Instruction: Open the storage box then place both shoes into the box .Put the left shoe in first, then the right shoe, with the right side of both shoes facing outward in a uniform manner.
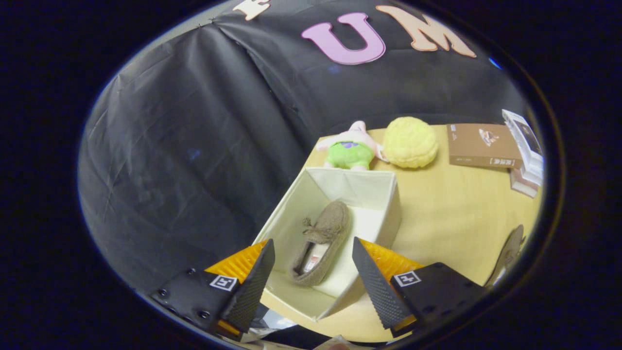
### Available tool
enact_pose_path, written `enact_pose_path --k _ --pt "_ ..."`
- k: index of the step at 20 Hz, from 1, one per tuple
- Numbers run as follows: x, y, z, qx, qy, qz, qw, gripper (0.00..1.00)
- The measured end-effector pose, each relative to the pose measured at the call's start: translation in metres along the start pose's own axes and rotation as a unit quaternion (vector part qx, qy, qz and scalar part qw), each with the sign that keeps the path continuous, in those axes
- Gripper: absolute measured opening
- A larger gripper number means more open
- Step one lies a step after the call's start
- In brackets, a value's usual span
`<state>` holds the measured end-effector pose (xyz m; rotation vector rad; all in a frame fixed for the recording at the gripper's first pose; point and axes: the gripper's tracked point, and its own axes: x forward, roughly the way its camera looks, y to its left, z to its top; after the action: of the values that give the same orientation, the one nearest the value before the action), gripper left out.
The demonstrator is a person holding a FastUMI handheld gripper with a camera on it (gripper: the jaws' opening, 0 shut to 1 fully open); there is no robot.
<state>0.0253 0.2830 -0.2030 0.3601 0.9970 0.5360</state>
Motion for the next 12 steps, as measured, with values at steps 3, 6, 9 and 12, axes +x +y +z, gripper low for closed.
enact_pose_path --k 3,6,9,12 --pt "-0.028 -0.027 0.015 -0.020 -0.042 -0.014 0.999 1.00" --pt "-0.054 -0.053 0.023 -0.021 -0.066 -0.029 0.997 1.00" --pt "-0.081 -0.091 0.031 -0.039 -0.090 -0.061 0.993 1.00" --pt "-0.107 -0.124 0.032 -0.054 -0.103 -0.088 0.989 1.00"
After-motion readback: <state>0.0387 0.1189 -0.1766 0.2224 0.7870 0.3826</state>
